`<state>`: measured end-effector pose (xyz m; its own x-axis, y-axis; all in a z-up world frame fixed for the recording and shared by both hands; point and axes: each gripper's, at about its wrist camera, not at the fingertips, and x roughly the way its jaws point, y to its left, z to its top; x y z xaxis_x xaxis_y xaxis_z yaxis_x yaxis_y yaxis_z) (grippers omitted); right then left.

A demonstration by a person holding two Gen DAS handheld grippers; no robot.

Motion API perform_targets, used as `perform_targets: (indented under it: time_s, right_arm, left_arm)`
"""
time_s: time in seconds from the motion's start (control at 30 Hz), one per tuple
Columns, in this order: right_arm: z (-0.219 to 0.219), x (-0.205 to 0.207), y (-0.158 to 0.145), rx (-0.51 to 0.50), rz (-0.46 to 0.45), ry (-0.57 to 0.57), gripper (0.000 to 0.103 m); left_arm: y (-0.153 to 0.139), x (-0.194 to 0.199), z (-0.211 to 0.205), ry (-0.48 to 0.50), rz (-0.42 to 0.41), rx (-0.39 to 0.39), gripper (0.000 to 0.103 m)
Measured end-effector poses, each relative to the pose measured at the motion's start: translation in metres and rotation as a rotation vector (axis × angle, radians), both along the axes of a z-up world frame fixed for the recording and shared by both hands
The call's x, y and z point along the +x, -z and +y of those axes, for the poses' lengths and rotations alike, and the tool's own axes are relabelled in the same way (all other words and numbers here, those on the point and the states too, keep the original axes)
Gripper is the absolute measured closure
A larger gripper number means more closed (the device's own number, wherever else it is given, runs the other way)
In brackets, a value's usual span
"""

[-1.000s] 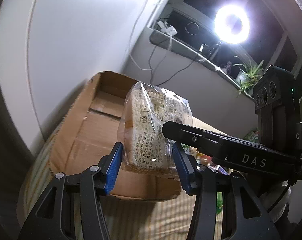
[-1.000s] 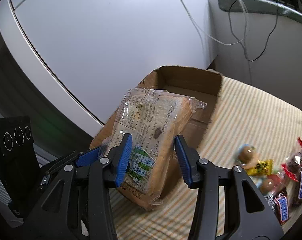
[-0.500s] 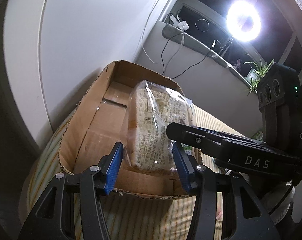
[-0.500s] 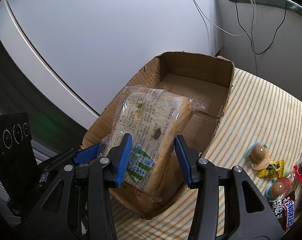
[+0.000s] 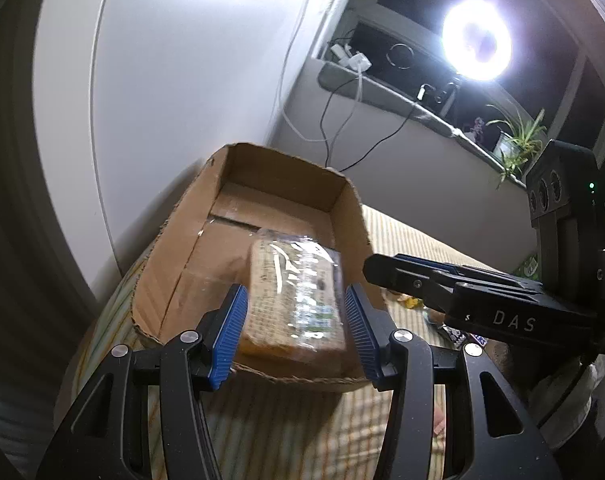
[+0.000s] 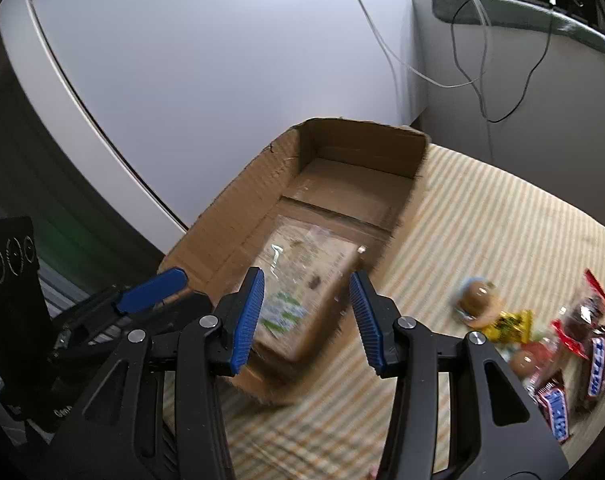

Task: Organize snacks
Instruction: 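Lower the bread loaf into the cardboard box and open both grippers, then grasp the pink candy with the left gripper while the right grasps a green candy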

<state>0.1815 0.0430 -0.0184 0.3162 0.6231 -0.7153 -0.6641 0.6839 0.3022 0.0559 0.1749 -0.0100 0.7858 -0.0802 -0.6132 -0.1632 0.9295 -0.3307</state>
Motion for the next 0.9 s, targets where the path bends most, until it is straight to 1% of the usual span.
perform_targets:
  time_s: [0.1,0.2,0.33,0.47,0.57,0.63,0.73,0.8,0.9]
  right_arm:
    - [-0.017,-0.006,-0.001,-0.004,-0.019,0.013,0.056]
    - [-0.043,-0.011,-0.003,0.001,-0.032,0.037,0.056]
    - [-0.081,-0.017,-0.002,-0.004,-0.044,0.08,0.055]
    - [-0.121,-0.022,0.005,-0.057,-0.065,0.137,0.055]
    - [-0.149,-0.026,0.014,-0.123,-0.082,0.184,0.055]
    - [-0.165,-0.027,0.02,-0.146,-0.075,0.202,0.055]
    - [-0.183,-0.029,0.029,-0.147,-0.036,0.208,0.055]
    - [-0.19,-0.035,0.035,-0.156,-0.019,0.2,0.056]
    - [-0.19,-0.048,0.046,-0.167,0.022,0.157,0.056]
  left_arm:
    - [-0.005,-0.007,-0.012,0.013,-0.018,0.019,0.054]
    - [-0.006,-0.011,-0.024,0.034,-0.026,0.027,0.054]
    - [-0.002,-0.014,-0.047,0.095,-0.014,0.032,0.054]
    - [0.008,-0.015,-0.072,0.177,0.019,0.016,0.054]
    - [0.016,-0.017,-0.09,0.221,0.052,-0.006,0.054]
    - [0.024,-0.02,-0.104,0.261,0.078,-0.015,0.054]
    - [0.036,-0.022,-0.124,0.317,0.123,-0.017,0.054]
    - [0.043,-0.022,-0.131,0.33,0.149,-0.023,0.054]
    - [0.051,-0.021,-0.138,0.338,0.178,-0.026,0.054]
